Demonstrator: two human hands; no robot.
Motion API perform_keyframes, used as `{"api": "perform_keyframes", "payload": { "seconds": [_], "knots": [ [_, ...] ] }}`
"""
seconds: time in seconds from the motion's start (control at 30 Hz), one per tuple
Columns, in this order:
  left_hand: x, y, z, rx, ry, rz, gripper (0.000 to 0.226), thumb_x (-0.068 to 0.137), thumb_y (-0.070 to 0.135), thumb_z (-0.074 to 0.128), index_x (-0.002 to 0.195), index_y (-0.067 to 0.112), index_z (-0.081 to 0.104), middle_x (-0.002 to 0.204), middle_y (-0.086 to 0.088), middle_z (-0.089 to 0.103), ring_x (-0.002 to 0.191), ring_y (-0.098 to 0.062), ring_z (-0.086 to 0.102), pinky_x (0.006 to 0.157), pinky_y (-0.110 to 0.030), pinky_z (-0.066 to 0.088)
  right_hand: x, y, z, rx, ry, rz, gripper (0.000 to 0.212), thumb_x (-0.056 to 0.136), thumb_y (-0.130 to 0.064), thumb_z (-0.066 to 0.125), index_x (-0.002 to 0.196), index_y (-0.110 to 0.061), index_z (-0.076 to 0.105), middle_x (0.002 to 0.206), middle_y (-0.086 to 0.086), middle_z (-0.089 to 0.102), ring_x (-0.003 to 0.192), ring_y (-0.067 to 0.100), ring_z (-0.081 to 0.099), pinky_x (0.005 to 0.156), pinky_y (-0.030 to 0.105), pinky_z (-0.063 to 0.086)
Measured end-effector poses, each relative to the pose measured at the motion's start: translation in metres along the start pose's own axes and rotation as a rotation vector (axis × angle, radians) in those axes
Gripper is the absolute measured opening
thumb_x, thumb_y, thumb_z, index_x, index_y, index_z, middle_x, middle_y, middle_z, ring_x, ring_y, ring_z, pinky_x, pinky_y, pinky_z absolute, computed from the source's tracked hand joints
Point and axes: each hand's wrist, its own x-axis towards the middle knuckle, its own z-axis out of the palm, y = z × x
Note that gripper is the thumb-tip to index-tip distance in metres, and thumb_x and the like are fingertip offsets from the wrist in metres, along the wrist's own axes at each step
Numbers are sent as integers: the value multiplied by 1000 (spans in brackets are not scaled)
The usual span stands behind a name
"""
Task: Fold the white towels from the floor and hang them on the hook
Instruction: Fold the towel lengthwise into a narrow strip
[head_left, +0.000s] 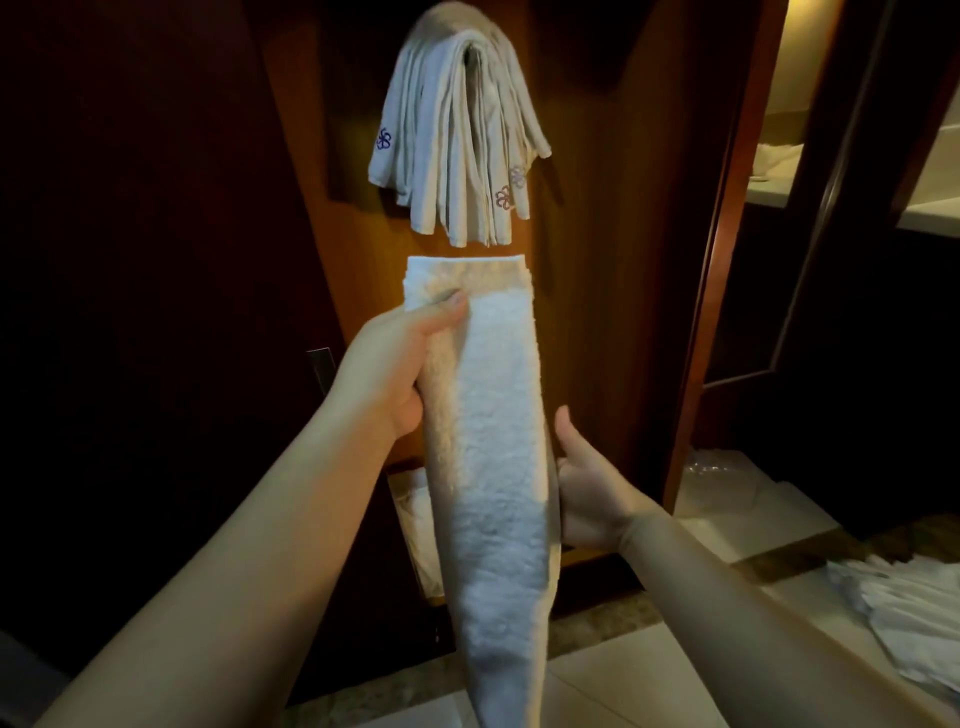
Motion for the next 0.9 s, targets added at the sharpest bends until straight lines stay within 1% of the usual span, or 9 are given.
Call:
{"api": "perform_keyframes", "payload": {
  "seconds": [0.07, 0.2, 0.3, 0.37, 0.43, 0.53, 0.6, 0.77, 0.9],
  "knots": [
    [7, 2, -2, -11, 49, 2, 28, 86, 25, 77, 111, 16, 70, 94, -1, 79, 84, -20, 77, 75, -44, 58, -4, 2, 5, -29, -12, -38, 101, 71, -92, 49, 141, -20, 58, 146, 12, 55, 137, 29, 50, 111, 49, 40],
    [17, 6, -1, -32, 124, 20, 30, 84, 27, 79, 111, 17, 69, 90, 0, 79, 82, -20, 77, 78, -48, 59, -4, 9, 18, -183, 163, -267, 96, 63, -77, 77, 140, -24, 53, 137, 6, 63, 126, 21, 61, 107, 49, 48],
    [23, 10, 1, -54, 147, 40, 30, 85, 27, 79, 112, 16, 69, 87, 0, 79, 78, -19, 76, 67, -42, 59, -4, 13, 28, -354, 304, -467, 67, 71, -58, 82, 124, -61, 40, 135, -10, 57, 115, 0, 63, 86, 26, 58],
    [25, 13, 3, -64, 141, 50, 30, 86, 26, 78, 113, 16, 69, 88, 0, 79, 78, -19, 77, 62, -39, 59, -6, 15, 29, -446, 416, -544, 60, 69, -59, 81, 108, -70, 37, 132, -14, 51, 111, -5, 62, 79, 18, 56],
    [26, 17, 5, -63, 140, 63, 32, 86, 26, 78, 114, 16, 69, 88, 0, 79, 78, -19, 77, 64, -41, 60, -7, 17, 28, -566, 482, -591, 55, 69, -64, 78, 106, -67, 38, 126, -14, 53, 106, -5, 62, 78, 22, 58],
    [25, 21, 9, -41, 131, 76, 30, 86, 26, 77, 113, 17, 68, 87, 1, 79, 79, -19, 77, 73, -46, 59, -6, 14, 29, -732, 511, -579, 33, 76, -69, 68, 101, -56, 50, 107, -12, 64, 95, 7, 67, 81, 38, 61],
    [23, 25, 12, -20, 83, 81, 24, 88, 25, 75, 110, 18, 68, 85, 3, 78, 76, -16, 76, 68, -42, 57, -5, 6, 30, -771, 510, -540, 28, 81, -75, 58, 96, -52, 54, 100, -13, 68, 88, 8, 69, 80, 43, 61],
    [20, 42, 10, 112, -55, 169, 19, 90, 26, 72, 108, 20, 70, 93, 7, 79, 84, -9, 75, 69, -30, 58, -17, -12, 28, -631, 396, -511, 18, 91, -71, 42, 96, -54, 49, 97, -21, 67, 89, 1, 69, 66, 20, 56],
    [19, 52, 7, 94, -79, 217, 13, 91, 22, 71, 103, 18, 71, 92, 3, 79, 86, -14, 76, 62, -26, 60, -25, -22, 33, -618, 407, -595, 24, 95, -66, 40, 97, -44, 50, 90, -16, 66, 82, 2, 67, 65, 20, 55]
  ]
}}
